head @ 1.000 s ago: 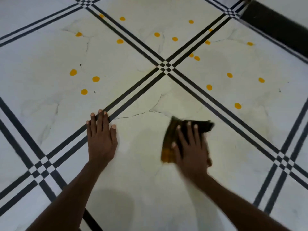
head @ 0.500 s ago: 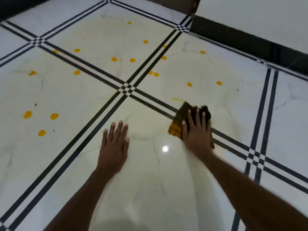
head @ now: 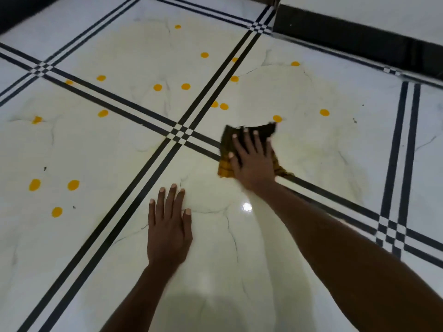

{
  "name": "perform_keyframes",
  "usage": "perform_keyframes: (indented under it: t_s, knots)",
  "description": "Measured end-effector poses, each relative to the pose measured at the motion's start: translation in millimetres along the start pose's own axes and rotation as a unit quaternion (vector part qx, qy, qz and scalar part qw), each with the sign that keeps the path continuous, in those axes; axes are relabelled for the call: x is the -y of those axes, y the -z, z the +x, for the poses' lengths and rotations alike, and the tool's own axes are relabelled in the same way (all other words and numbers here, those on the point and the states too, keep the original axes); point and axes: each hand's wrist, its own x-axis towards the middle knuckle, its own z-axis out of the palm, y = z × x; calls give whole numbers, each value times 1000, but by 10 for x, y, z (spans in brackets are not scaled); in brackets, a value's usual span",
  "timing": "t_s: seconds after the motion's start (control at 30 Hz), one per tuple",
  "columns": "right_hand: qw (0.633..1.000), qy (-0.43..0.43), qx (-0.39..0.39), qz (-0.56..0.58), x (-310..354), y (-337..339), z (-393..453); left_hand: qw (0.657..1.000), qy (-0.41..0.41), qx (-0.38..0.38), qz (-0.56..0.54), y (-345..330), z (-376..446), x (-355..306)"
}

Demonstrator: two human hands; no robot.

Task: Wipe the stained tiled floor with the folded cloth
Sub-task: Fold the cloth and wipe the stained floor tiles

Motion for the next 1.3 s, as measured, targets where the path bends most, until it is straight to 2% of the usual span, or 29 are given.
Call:
perform_keyframes:
  t_s: [0.1,0.2,0.27,0.33,0.4,0.43,0.5,0.6,0.67,0.73,0.77,0.8,0.87,0.93,0.97,1.0,1.13,1.3]
  knots:
    - [976,196,92,0,303,157,-833,1000,-3,6,-14,49,-5,-11]
    - [949,274,157,-4,-205,471,-1485,1000,0,10,-12,60,18,-24]
    - [966,215,139,-31,-751,558,-1427,1000,8,3,-6,36,8,-32]
    - [994,74,80,-32,-1040,486,-990,1000,11,0,-3,16,11,-40]
    - [997,-46,54,-24,-868,366,-436,1000,12,-5,-7,15,14,-36]
    - [997,-60,50,-24,-654,265,-220,1000,13,-5,-5,5,3,-34]
    - [998,-7,61,-1,-126,112,-29,1000,11,-2,-3,-4,6,-31]
    - [984,155,84,9,382,60,-443,1000,4,2,-5,-6,5,-12]
    - [963,239,123,-4,298,184,-912,1000,1,5,-10,17,9,3]
    - [935,314,164,-9,-76,367,-1231,1000,1,9,-9,17,18,2]
    - [931,323,167,-15,-322,436,-1271,1000,3,8,-6,11,14,-8]
    - [939,304,158,-22,-539,464,-1221,1000,5,5,-1,3,12,-18]
    - [974,192,121,-17,-761,407,-934,1000,3,2,7,-24,0,-20]
    - [995,47,86,-12,-609,274,-558,1000,-3,-4,12,-31,-10,-7]
    - [997,4,80,-10,-434,199,-408,1000,-3,-5,12,-34,-7,-11]
    - [996,-4,84,0,-240,140,-311,1000,4,-5,9,-19,19,-26]
    - [985,116,119,37,165,93,-563,998,64,-14,-8,93,273,-233]
    - [970,38,149,187,-41,517,-951,995,38,33,-88,90,641,-761]
